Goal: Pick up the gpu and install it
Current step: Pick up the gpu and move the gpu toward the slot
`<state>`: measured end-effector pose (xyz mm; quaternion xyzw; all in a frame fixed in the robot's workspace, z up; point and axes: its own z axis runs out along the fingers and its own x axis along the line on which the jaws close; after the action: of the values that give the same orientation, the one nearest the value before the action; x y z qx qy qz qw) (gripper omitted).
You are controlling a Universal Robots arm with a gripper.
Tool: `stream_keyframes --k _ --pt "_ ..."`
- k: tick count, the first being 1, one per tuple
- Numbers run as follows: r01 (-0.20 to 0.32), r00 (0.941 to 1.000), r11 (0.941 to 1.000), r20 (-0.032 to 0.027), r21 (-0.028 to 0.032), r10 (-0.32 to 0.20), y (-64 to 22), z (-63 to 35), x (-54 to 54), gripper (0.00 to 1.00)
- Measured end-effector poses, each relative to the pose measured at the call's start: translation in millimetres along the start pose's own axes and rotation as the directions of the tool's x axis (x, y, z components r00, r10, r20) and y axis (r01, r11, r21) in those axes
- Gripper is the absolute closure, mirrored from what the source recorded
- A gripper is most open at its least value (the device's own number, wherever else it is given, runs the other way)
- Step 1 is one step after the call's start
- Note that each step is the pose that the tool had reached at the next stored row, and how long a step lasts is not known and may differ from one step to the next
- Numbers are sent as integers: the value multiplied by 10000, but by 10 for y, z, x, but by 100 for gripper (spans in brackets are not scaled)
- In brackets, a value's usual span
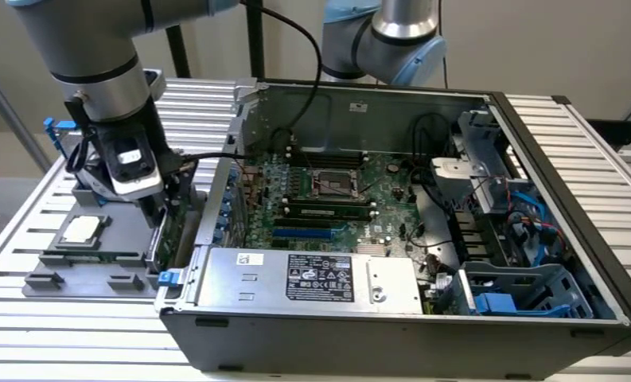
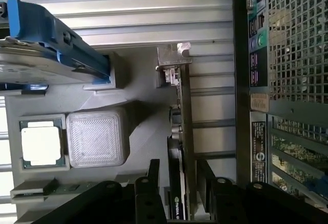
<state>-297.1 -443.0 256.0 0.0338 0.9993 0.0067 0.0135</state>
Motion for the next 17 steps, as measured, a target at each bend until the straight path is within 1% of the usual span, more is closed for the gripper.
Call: stream_keyframes --k 2,3,5,8,9,10,17 --pt "6 10000 10000 27 -2 -6 -1 34 3 0" --pt "6 10000 10000 52 -4 -6 -1 50 7 0" --pt "19 9999 10000 147 -10 -19 -3 73 28 0" --pt "49 9995 10000 317 -23 -48 -5 98 61 0" --pt "57 9994 10000 345 -26 -56 -5 107 61 0" --pt "60 9994 10000 353 -27 -59 -6 115 61 0" --pt "64 9994 10000 355 -25 -63 -6 139 63 0"
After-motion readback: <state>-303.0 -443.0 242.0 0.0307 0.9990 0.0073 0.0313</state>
